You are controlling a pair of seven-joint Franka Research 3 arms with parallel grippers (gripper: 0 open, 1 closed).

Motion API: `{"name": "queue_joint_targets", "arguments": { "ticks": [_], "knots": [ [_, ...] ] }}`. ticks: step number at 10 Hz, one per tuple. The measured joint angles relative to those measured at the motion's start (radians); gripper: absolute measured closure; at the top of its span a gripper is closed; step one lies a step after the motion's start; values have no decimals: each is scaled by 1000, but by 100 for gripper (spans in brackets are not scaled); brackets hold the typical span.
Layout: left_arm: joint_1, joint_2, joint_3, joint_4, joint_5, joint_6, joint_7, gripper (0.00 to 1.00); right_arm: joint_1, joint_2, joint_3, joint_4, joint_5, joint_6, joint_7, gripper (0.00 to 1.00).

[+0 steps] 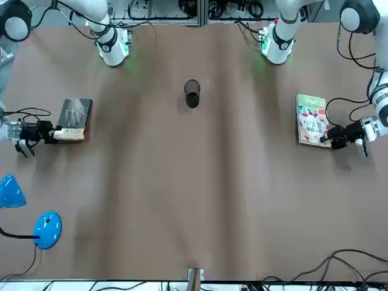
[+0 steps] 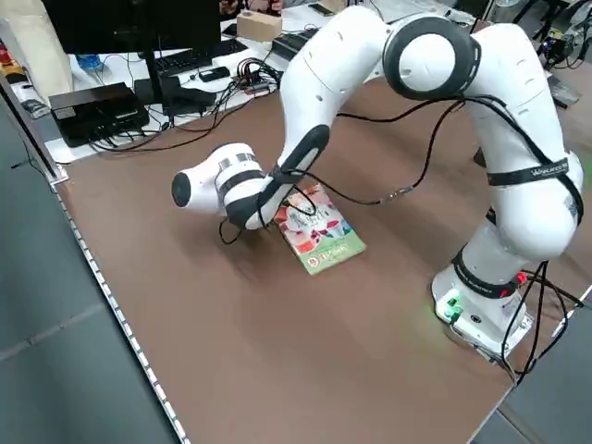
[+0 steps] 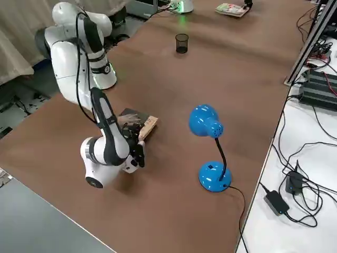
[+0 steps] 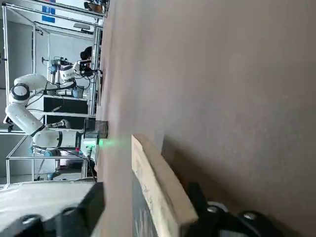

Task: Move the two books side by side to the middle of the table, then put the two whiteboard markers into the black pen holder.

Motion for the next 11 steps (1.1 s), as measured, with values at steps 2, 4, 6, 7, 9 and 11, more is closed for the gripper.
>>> {"name": "queue_joint_targets", "arguments": {
  "ticks": [2,4,6,7,9,11],
  "knots": [
    [10,0,-2,6,0,-24,0,79,19,11,0,2,-22,6,-1,65],
    [14,0,-3,13,-1,-61,-2,79,27,11,0,4,-34,7,-1,84],
    [14,-4,-5,32,-29,-142,-18,79,30,11,1,5,-35,7,0,84],
    [11,-13,-8,43,-49,-180,-55,80,35,11,1,11,-35,10,4,84],
    [4,-66,-43,55,-68,-212,-171,81,44,10,2,52,-36,-94,105,84],
    [-1,-112,-96,57,-77,-214,-271,81,42,0,-8,116,-62,-266,192,84]
  ]
}}
